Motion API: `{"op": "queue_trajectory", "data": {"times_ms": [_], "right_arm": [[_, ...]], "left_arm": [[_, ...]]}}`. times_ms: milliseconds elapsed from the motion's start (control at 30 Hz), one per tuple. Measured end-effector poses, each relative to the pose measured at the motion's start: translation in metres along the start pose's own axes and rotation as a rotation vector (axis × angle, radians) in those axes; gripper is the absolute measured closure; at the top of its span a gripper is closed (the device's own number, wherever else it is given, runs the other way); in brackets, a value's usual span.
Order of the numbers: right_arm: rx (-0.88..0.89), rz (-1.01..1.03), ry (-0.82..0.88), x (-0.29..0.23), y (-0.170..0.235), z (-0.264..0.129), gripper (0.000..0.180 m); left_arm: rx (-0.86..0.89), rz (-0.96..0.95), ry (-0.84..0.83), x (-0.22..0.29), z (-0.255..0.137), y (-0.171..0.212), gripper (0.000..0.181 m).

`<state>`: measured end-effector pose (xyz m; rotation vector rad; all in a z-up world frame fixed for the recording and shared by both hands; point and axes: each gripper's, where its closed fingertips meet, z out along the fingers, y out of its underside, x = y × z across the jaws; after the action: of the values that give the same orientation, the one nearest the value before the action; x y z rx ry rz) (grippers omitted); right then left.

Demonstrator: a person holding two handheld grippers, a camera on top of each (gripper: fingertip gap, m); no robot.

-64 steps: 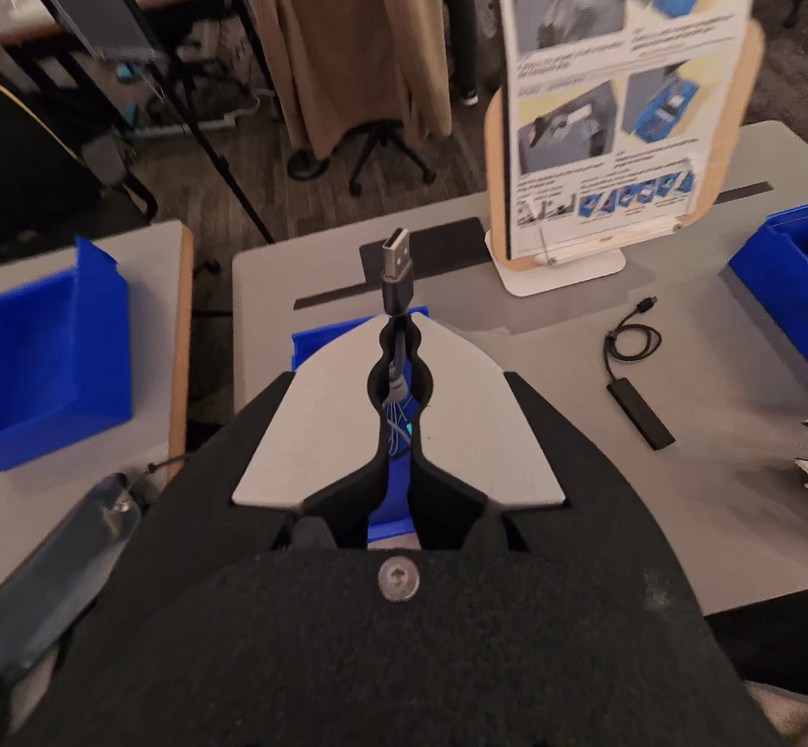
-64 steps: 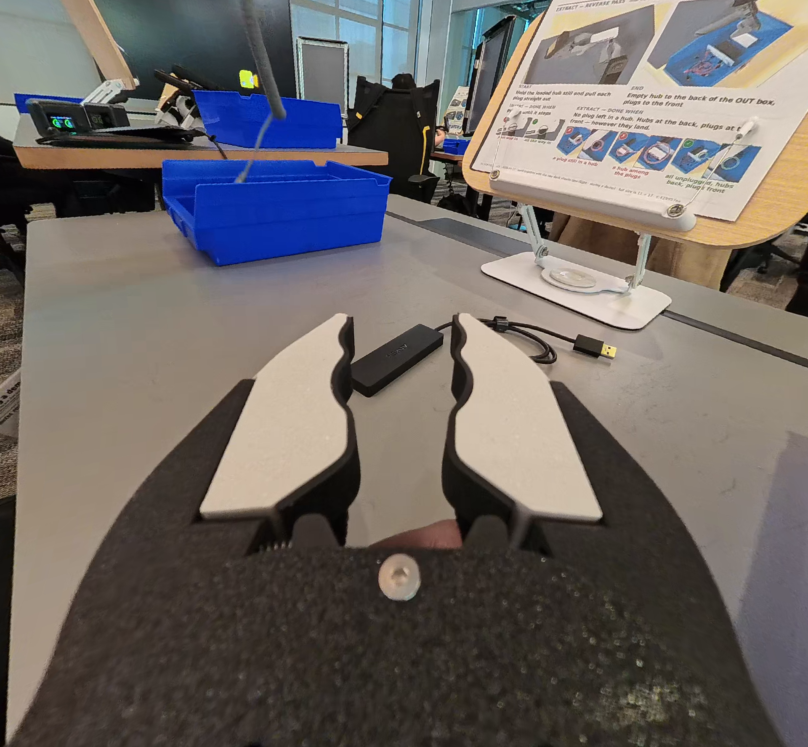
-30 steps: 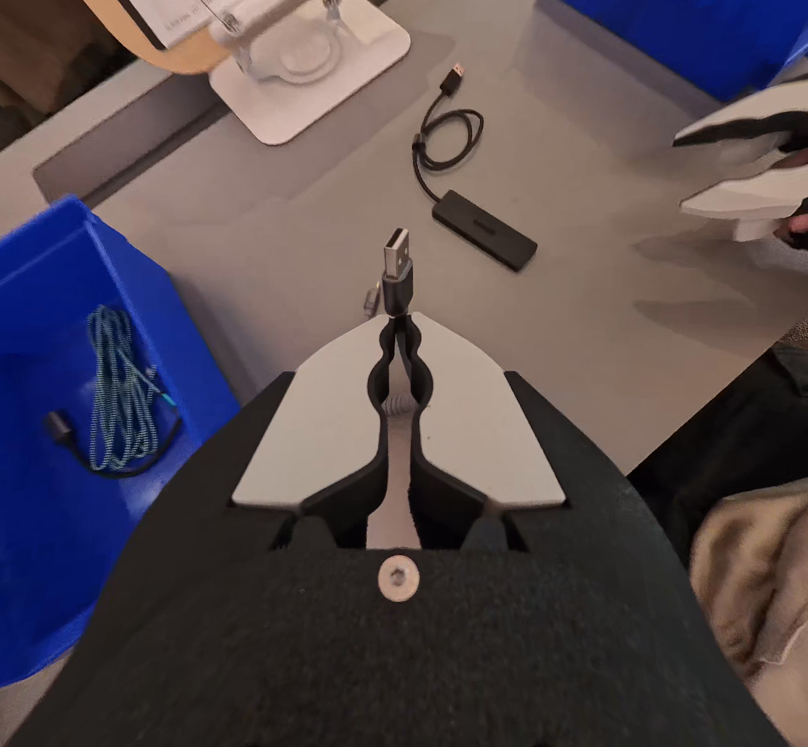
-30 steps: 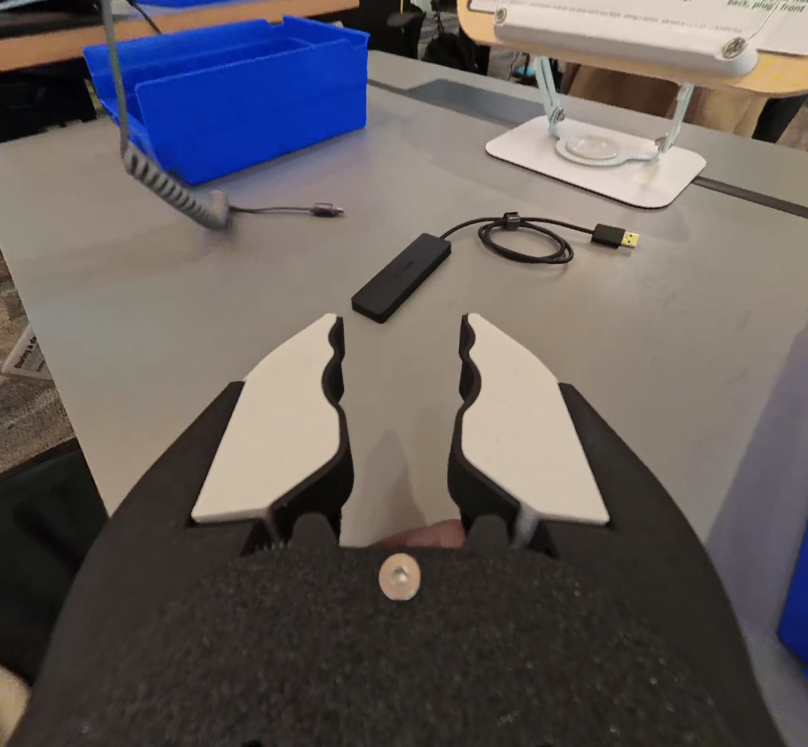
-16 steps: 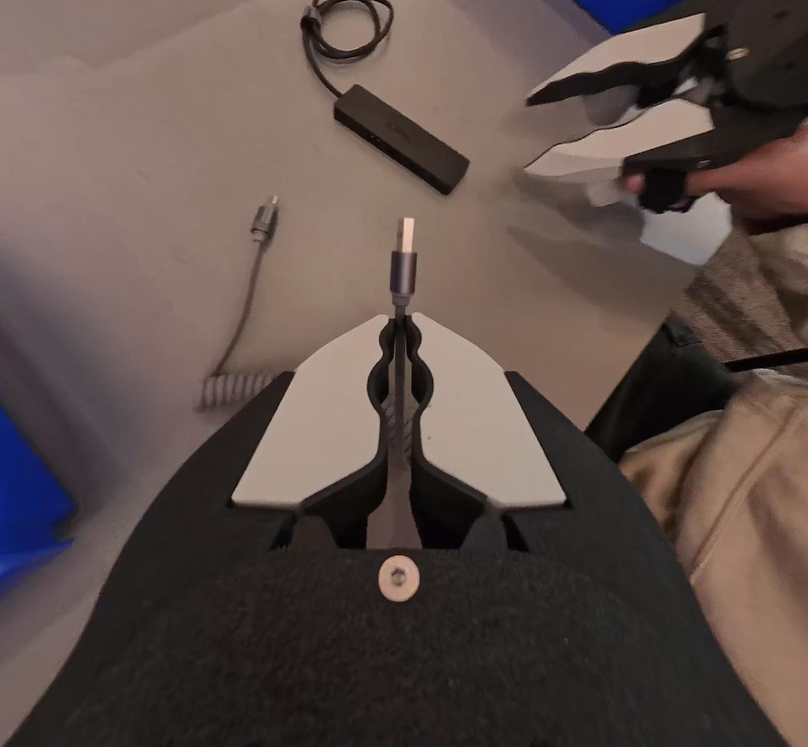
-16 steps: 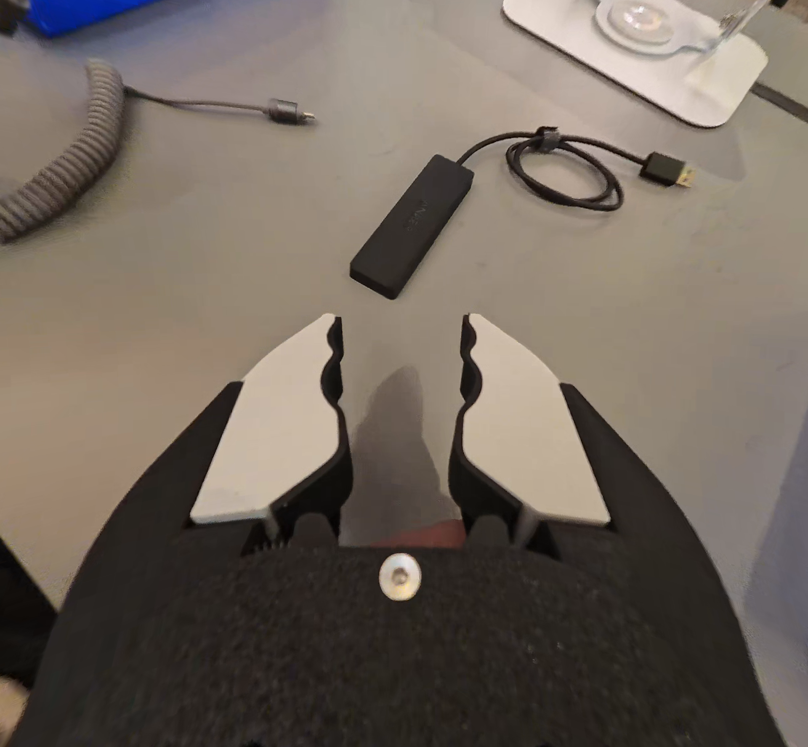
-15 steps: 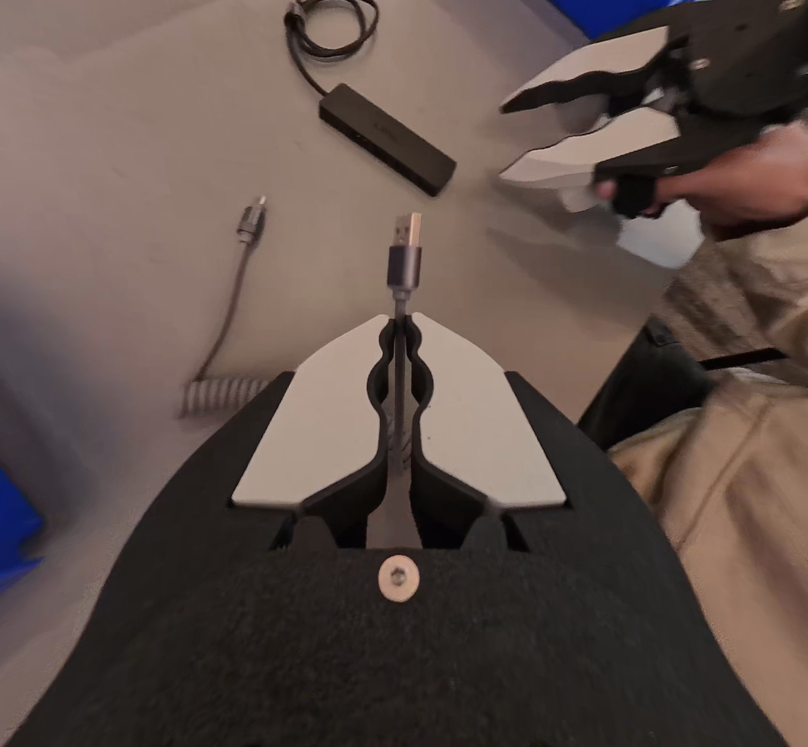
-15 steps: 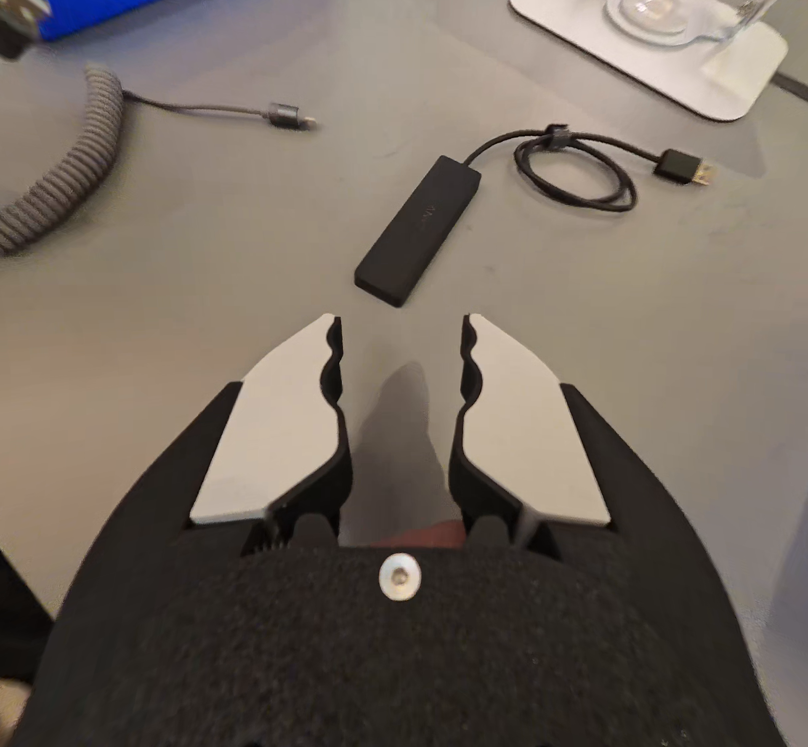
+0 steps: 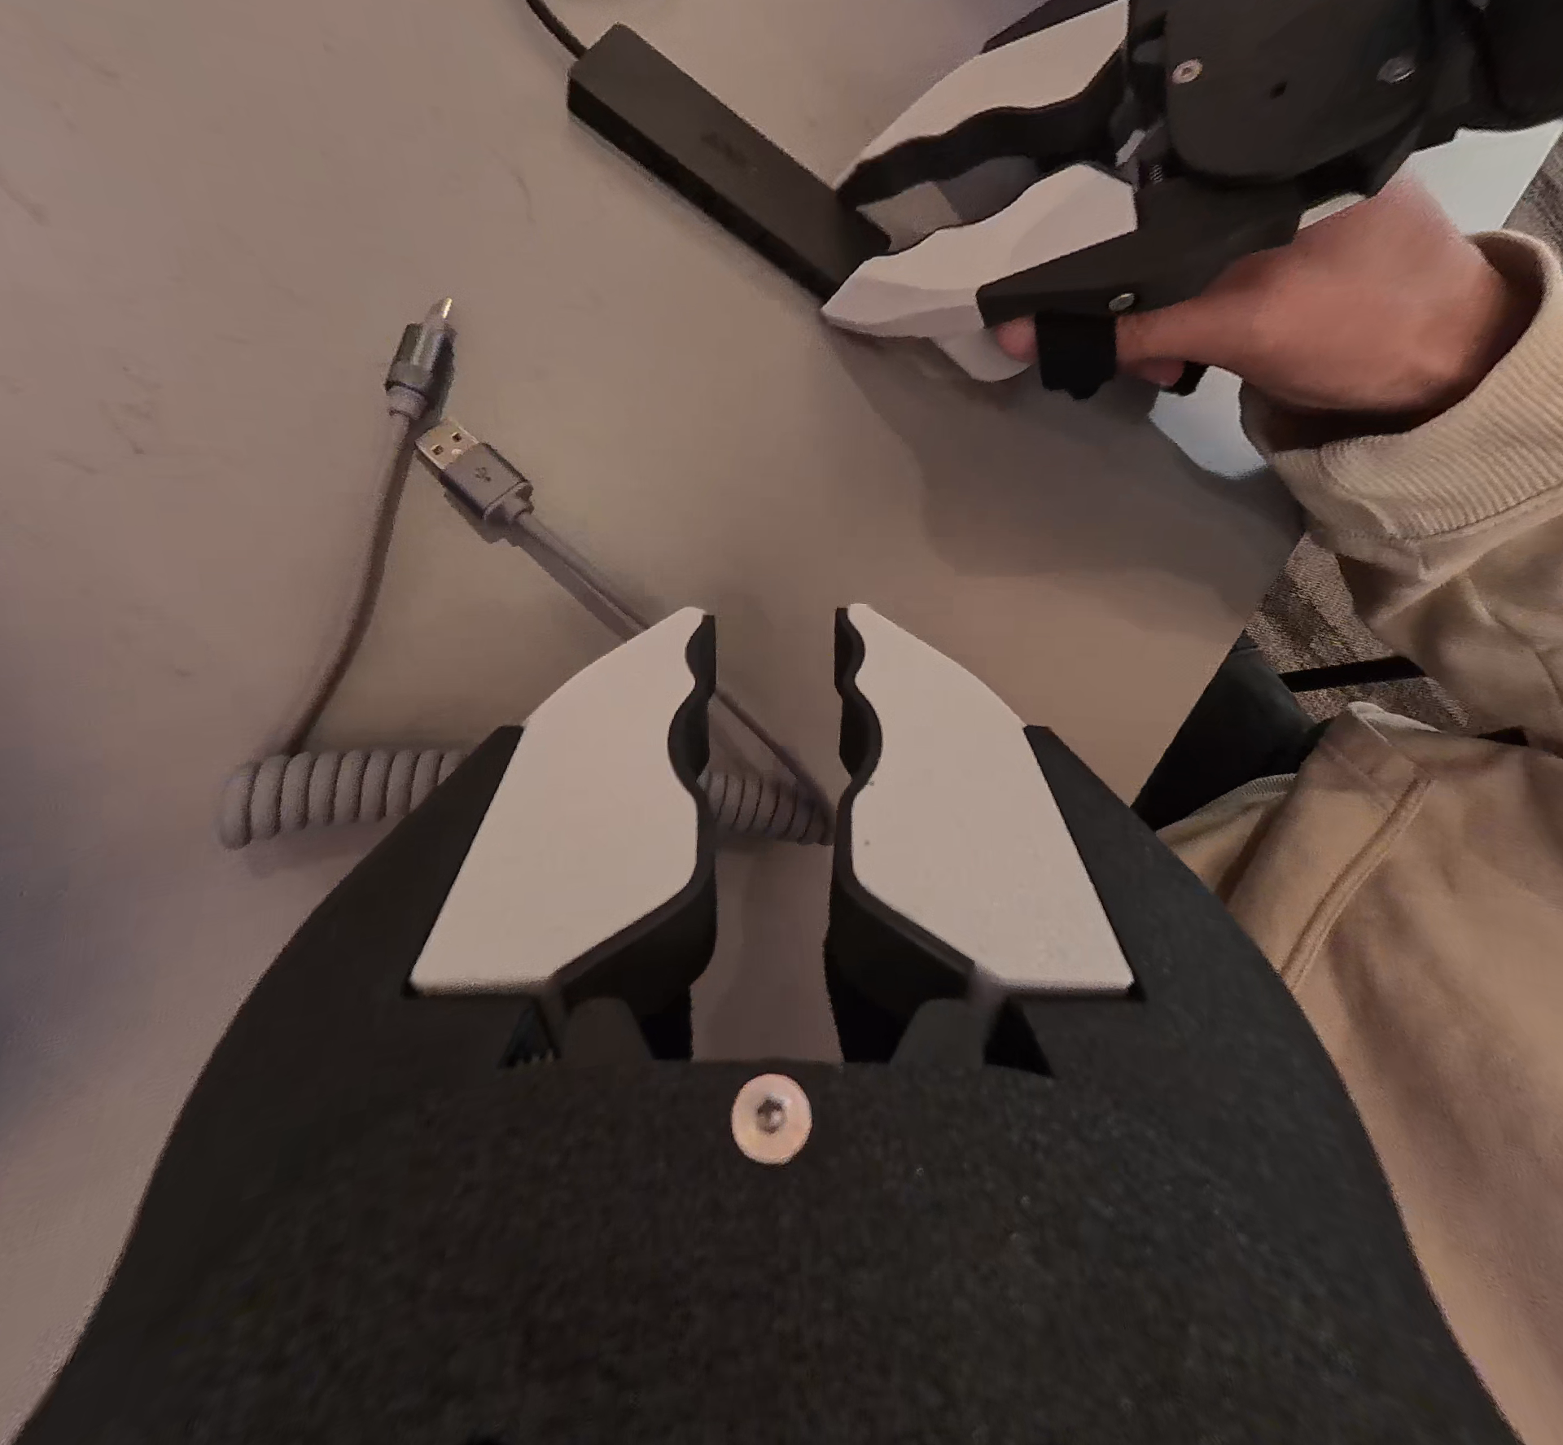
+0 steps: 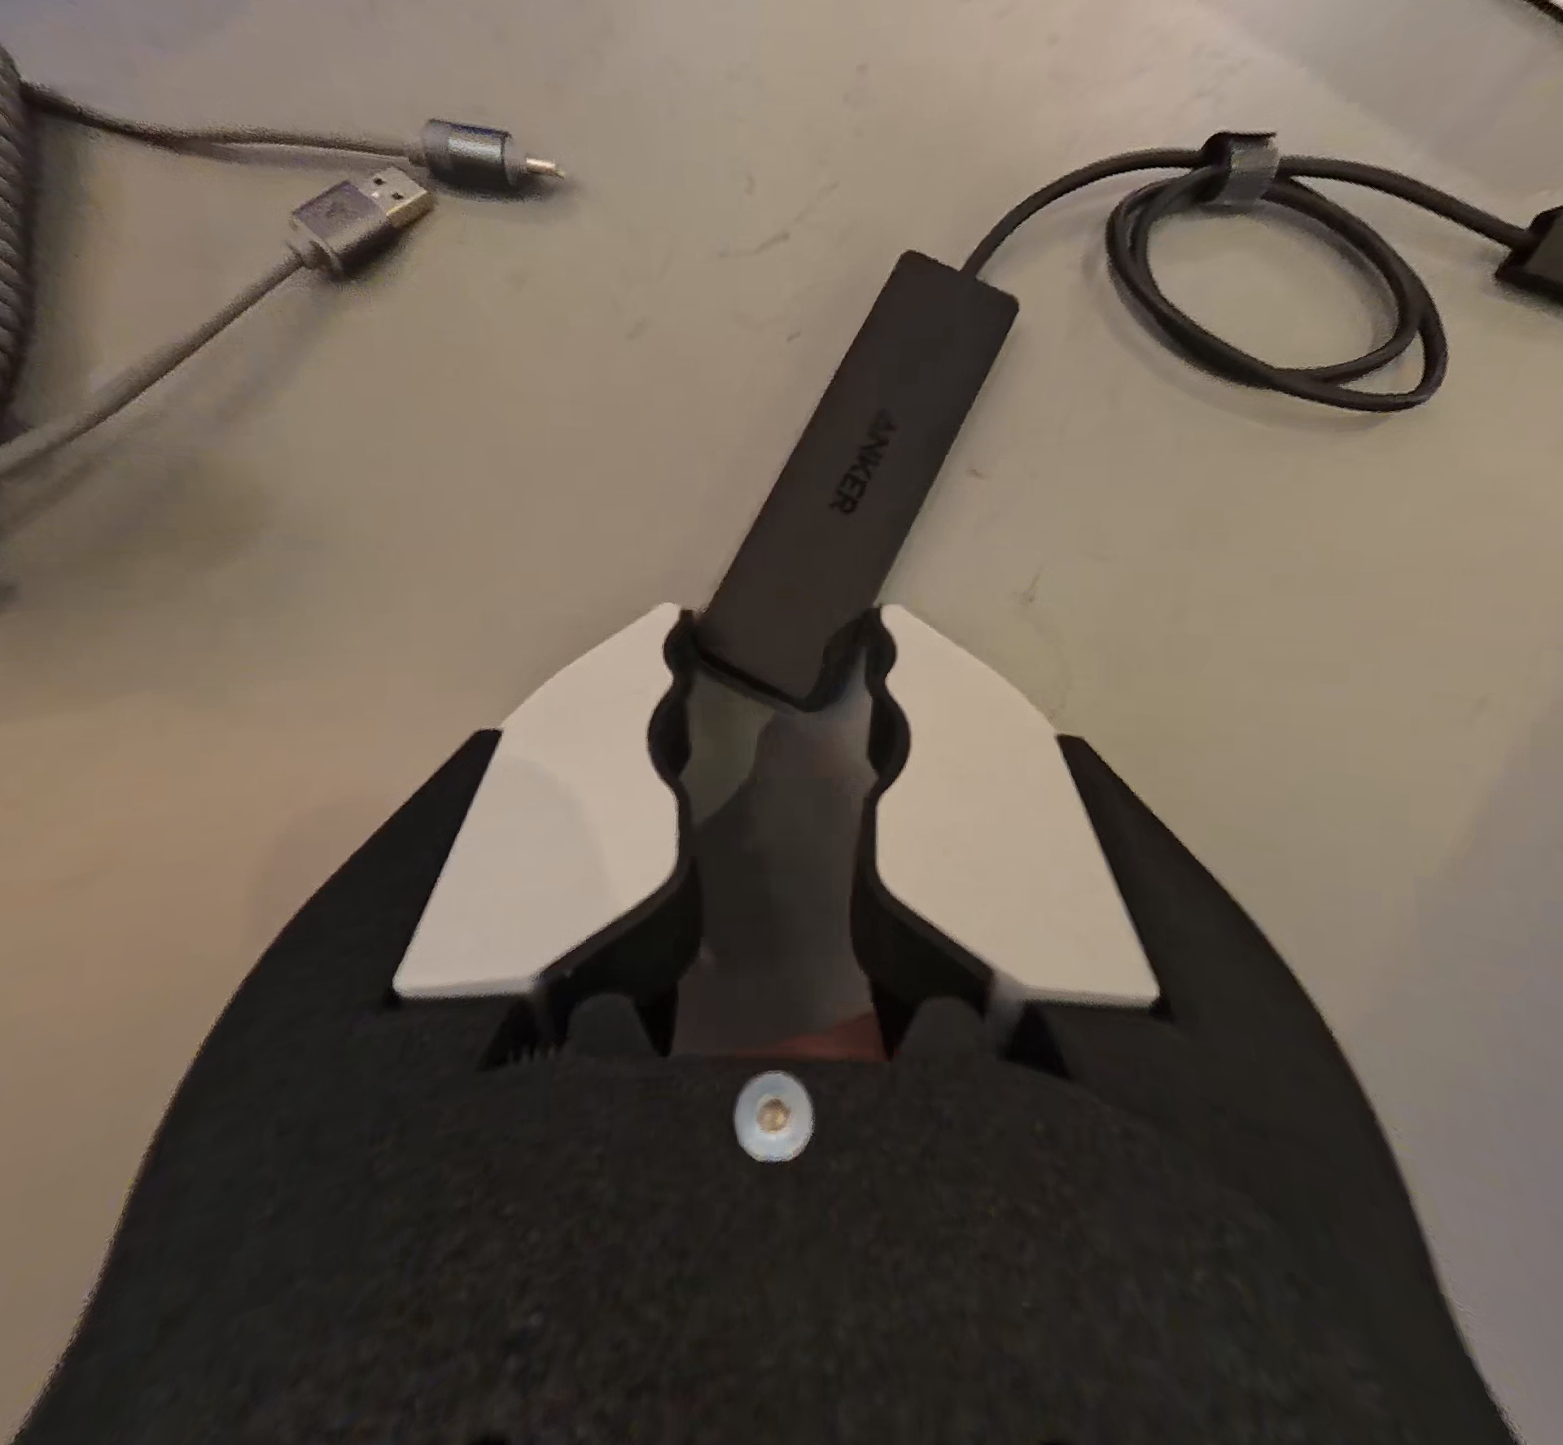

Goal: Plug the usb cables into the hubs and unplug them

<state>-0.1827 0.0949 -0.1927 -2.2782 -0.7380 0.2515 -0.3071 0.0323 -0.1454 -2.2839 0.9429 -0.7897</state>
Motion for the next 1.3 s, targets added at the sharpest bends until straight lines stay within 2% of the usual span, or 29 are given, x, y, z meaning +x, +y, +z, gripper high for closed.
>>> {"op": "queue_trajectory", "data": {"times_ms": [33,267,367,533,733,800,900,933,1167,1300], "right_arm": [[0.000,-0.004,-0.008,0.002,0.002,-0.002,0.141],[0.014,0.017,-0.141,0.025,0.030,-0.030,0.144],[0.017,-0.044,-0.201,0.029,0.049,-0.048,0.144],[0.050,-0.250,-0.320,0.023,0.073,-0.076,0.144],[0.063,-0.372,-0.396,0.021,0.082,-0.085,0.144],[0.056,-0.383,-0.418,0.020,0.083,-0.086,0.143],[0.055,-0.387,-0.391,0.023,0.084,-0.085,0.144],[0.066,-0.383,-0.365,0.025,0.083,-0.086,0.143],[0.142,-0.214,-0.217,0.035,0.089,-0.112,0.122],[0.145,-0.192,-0.121,0.035,0.094,-0.117,0.121]], "left_arm": [[0.001,-0.001,-0.009,-0.001,-0.001,0.001,0.155],[-0.032,-0.037,-0.180,-0.026,-0.013,0.016,0.155],[-0.020,-0.065,-0.237,-0.029,-0.013,0.012,0.146],[-0.067,-0.067,-0.384,-0.040,0.007,0.005,0.126],[-0.162,-0.103,-0.486,-0.057,0.039,0.007,0.121],[-0.167,-0.102,-0.490,-0.055,0.043,0.004,0.128],[-0.194,-0.039,-0.523,-0.053,0.044,0.002,0.172],[-0.201,-0.004,-0.535,-0.051,0.045,0.002,0.176],[-0.223,0.128,-0.442,-0.031,0.042,0.013,0.177],[-0.199,0.120,-0.300,-0.010,0.032,0.013,0.177]]}}
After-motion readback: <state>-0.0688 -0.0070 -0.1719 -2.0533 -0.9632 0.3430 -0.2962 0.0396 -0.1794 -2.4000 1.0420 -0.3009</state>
